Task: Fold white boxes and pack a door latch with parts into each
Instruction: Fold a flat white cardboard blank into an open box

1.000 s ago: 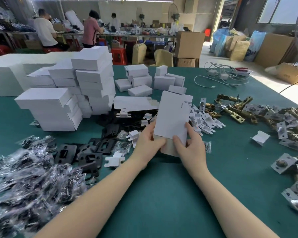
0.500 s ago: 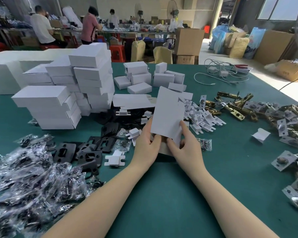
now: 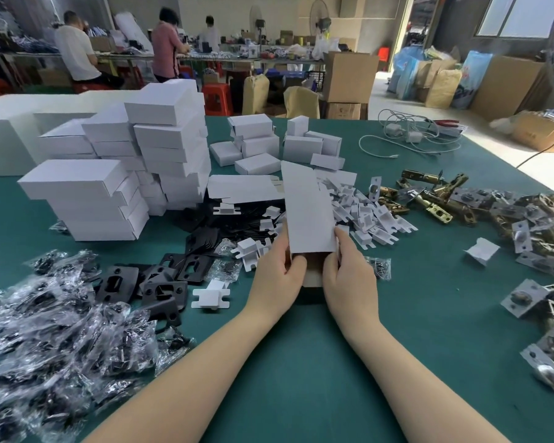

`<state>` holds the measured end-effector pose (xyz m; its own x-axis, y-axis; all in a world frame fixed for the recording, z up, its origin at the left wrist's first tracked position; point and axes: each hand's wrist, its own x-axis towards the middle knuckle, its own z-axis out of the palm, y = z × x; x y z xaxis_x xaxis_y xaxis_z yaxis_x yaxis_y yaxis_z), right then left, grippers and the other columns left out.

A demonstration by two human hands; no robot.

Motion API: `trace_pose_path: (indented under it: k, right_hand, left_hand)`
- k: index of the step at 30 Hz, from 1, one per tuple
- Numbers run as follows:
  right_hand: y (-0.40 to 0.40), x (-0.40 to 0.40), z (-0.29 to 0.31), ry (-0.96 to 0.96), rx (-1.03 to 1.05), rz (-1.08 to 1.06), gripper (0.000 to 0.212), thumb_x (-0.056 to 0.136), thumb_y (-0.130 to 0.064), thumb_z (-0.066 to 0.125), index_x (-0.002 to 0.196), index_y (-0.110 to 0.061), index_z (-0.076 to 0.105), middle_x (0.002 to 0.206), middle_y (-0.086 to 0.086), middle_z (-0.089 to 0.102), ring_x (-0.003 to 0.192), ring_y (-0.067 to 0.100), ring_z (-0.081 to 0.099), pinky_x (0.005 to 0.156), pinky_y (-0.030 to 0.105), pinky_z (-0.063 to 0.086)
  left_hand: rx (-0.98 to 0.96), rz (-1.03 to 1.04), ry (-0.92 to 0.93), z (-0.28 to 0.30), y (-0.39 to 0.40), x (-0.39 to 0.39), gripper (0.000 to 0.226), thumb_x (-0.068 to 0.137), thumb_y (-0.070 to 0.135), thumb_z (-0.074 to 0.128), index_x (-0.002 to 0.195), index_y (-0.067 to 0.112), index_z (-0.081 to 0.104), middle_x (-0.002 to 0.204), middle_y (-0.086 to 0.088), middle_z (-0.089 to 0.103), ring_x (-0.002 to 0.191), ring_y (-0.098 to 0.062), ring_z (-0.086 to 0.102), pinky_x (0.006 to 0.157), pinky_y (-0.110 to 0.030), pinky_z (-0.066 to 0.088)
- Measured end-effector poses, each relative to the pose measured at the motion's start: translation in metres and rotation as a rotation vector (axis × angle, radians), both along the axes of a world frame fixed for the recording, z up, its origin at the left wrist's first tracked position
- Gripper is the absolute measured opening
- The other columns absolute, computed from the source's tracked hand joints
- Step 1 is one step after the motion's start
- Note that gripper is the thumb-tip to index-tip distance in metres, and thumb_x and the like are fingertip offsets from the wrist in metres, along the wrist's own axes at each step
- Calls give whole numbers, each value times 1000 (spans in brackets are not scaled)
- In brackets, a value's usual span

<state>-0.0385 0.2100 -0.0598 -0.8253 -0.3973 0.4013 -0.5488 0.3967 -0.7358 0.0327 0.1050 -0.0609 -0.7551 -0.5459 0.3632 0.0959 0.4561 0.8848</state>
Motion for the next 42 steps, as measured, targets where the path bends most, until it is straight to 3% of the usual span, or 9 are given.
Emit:
trace_pose_path:
  k: [4,7,12,16,20,25,32,37,42]
  right_hand:
    - [0,2,2,19,-55,-5,47,97,-13,38,140,-29,49,87,-7,65,74,13,56,64,30,43]
    - [0,3,2,-73,-180,24,47,97,-11,40,136,-31,56,72,-16,61,67,2,52,57,14,39]
    - [4,-2,6,-276,-415,48,41,98,-11,45,131,-27,62,90,-52,57,88,-23,55,68,-2,38]
    - [7,-3,8,-378,-492,206,38,100,-9,47,120,-36,64,108,-34,67,103,-11,61,79,8,46]
    - [6,-3,6,-456,-439,385,44,99,-3,47,126,-35,62,121,-3,70,108,9,64,89,26,50]
    - [7,-13,9,-695,-408,543,49,87,-30,64,134,-25,56,103,11,71,91,22,64,88,41,52]
    - [3,-17,7,-627,-441,167,27,98,-41,55,92,-18,69,88,0,72,79,15,63,70,35,51]
    - [3,-15,8,-561,-382,260,24,101,-24,51,92,-7,65,87,3,67,79,16,58,70,30,48]
    - [4,-14,8,-583,-419,274,28,101,-23,52,90,0,62,83,2,65,75,14,56,69,31,46]
  left_hand:
    - [-46,12,-15,4,3,3,90,82,14,40,143,64,-5,127,45,45,114,12,50,87,0,35]
    - [-73,28,-80,-1,1,0,83,83,12,37,151,50,8,135,25,41,121,-7,46,96,-14,37]
    - [-135,-3,-186,-1,1,0,81,82,40,55,153,38,17,110,13,58,82,-1,56,72,-16,44]
    - [29,-28,-115,6,-6,3,69,81,70,42,143,41,34,122,32,51,103,6,55,82,-4,37]
    - [341,20,88,10,-20,1,12,99,26,53,109,32,52,60,13,56,45,-6,49,46,-17,37]
    - [638,-16,205,17,-30,2,29,94,1,59,106,27,58,84,-1,68,77,-24,59,67,-34,47]
    - [592,-143,99,16,-22,0,68,81,-9,71,133,26,46,112,-6,70,97,-15,71,78,-29,58]
    - [581,-7,55,19,-21,-1,14,91,15,69,100,5,64,98,-13,71,88,-27,65,81,-43,54]
    - [248,104,6,17,-24,-1,21,94,27,62,85,8,62,82,-10,69,73,-17,61,65,-42,51]
